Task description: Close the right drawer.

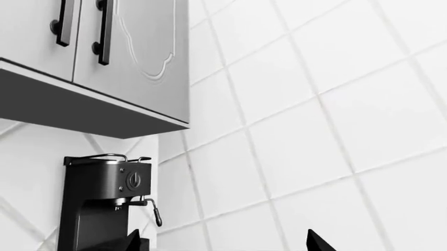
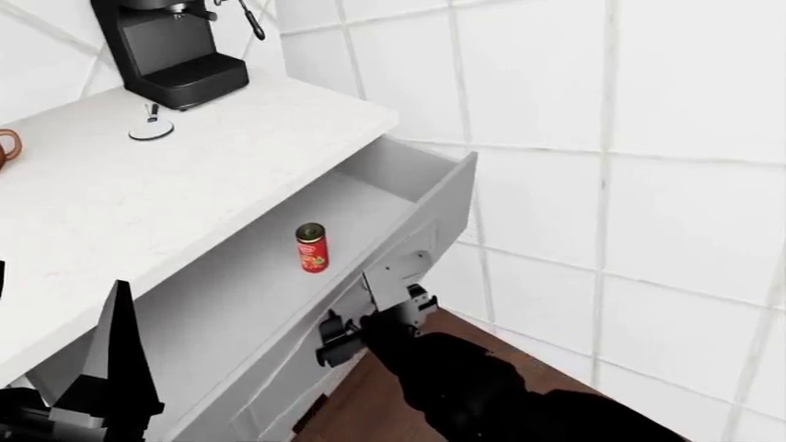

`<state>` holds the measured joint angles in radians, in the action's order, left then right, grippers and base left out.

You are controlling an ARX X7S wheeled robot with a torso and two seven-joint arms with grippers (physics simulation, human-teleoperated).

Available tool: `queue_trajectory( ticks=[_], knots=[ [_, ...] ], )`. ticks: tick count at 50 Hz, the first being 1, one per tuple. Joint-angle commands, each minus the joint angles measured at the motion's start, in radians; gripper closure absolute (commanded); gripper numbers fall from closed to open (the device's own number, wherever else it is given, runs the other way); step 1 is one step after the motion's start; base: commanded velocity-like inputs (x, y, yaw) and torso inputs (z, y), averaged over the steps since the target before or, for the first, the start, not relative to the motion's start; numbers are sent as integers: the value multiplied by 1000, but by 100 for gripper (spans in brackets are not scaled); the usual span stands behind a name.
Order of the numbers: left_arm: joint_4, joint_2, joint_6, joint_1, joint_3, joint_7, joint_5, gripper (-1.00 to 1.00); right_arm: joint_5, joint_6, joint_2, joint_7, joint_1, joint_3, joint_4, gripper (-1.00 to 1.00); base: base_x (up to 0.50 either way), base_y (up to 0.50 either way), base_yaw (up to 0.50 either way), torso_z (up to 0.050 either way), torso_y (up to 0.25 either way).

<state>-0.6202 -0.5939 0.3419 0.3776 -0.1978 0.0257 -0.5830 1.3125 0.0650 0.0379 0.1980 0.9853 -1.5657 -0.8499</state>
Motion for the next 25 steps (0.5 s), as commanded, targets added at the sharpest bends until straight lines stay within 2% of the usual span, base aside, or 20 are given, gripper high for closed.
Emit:
queue_trajectory(
  ticks=[1,25],
  knots=[
    [2,0,-1,0,0,-1,-3,-100,-55,-24,-38,-47,17,10,71,-100,0,0,0,0,0],
    [5,-1,0,0,-3,-2,-7,-100,-65,-93,-38,-59,75,12,113,-100,0,0,0,0,1]
  ],
)
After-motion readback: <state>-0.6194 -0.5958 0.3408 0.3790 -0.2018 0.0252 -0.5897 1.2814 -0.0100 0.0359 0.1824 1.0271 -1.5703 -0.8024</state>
